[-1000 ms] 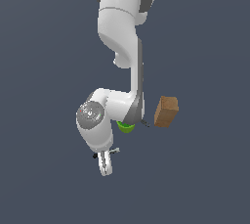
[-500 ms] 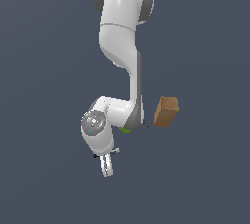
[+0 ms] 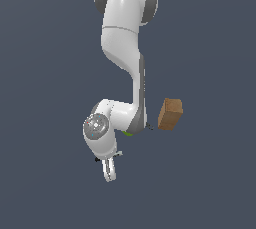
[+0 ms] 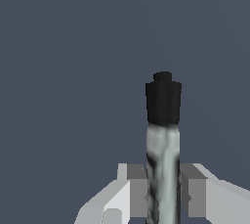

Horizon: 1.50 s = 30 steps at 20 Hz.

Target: Pick up a designated object from a clutter of objects.

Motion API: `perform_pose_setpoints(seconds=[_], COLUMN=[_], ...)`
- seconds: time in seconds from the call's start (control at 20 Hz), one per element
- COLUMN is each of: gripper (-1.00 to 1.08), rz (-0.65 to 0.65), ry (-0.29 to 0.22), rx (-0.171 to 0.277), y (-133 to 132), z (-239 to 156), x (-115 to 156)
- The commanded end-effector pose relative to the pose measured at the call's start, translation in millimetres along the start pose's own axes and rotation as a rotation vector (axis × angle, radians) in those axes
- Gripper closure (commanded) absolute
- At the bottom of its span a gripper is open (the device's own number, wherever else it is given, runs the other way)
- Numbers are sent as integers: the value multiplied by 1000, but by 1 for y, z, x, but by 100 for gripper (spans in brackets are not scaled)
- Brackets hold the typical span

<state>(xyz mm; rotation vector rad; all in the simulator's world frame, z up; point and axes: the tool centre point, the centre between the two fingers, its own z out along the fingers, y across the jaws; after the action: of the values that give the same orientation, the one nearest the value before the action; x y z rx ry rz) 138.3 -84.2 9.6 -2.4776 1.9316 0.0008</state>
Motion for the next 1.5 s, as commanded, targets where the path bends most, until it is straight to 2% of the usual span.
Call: perform_pose_setpoints(seconds=[0.0,0.4,0.75,1.05,1.45], gripper=[108,108,108,108,108], rz=[0,0,0,0,0], ry=[0,0,0,-1,-2], rx=[0,0,0,0,1], y=[0,2,10,24,52], z=[0,-3,-18,-43,-92], x=[0,-3,-16,-39,-83])
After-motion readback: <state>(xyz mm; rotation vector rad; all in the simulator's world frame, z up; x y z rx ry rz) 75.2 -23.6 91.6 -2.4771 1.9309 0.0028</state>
